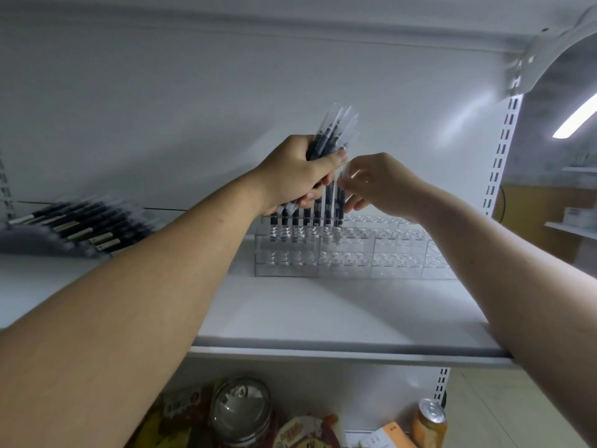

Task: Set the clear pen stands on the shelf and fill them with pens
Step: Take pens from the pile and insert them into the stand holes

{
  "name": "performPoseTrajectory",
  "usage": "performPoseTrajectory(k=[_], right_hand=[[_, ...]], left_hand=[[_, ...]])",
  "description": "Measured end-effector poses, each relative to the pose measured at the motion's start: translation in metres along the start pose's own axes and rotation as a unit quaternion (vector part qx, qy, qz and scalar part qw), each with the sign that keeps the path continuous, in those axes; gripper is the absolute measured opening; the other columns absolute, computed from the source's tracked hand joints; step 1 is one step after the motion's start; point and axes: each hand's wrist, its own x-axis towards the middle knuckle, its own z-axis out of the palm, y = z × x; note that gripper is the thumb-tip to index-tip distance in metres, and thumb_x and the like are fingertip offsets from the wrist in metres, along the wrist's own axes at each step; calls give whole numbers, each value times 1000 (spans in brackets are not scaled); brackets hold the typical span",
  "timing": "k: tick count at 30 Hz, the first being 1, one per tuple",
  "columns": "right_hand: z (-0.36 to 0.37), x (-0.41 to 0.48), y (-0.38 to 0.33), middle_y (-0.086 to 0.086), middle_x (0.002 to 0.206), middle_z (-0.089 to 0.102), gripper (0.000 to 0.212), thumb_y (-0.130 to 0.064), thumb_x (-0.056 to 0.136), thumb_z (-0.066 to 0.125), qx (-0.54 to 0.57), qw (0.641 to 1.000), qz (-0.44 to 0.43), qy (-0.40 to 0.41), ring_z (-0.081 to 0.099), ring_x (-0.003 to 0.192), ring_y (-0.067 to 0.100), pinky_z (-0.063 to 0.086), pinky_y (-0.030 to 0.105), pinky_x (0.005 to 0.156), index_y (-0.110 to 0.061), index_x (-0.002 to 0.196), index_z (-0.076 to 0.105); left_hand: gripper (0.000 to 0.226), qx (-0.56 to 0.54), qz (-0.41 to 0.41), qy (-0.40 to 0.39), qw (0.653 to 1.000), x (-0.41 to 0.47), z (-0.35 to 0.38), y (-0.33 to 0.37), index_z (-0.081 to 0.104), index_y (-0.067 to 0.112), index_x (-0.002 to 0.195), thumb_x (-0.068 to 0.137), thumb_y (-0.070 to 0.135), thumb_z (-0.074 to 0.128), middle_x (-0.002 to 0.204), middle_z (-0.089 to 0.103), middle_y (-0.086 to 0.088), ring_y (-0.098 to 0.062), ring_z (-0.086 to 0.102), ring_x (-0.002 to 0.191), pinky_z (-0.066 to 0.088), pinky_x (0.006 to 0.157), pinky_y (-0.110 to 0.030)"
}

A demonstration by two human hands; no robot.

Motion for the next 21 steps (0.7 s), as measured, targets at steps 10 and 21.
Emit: performPoseTrajectory(k=[10, 21], right_hand=[[-11, -5, 2, -5, 74, 79, 20, -37, 94, 76, -87, 995, -38, 16, 76, 69, 5, 64, 36, 78, -18, 90, 77], [-20, -4, -7, 23, 103, 70, 18, -17, 100, 70, 335, 939, -63, 48, 66, 84, 28, 47, 34, 68, 0, 103, 75]], left_hand=[[23, -22, -6, -10, 1000, -1, 1, 1, 55, 5, 99, 110, 25, 57, 75, 57, -5, -15, 42, 48, 39, 44, -27], [27, -62, -22, 3, 998, -3, 3, 8, 64, 8, 111, 108, 34, 57, 90, 79, -12, -26, 77, 69, 63, 64, -35]])
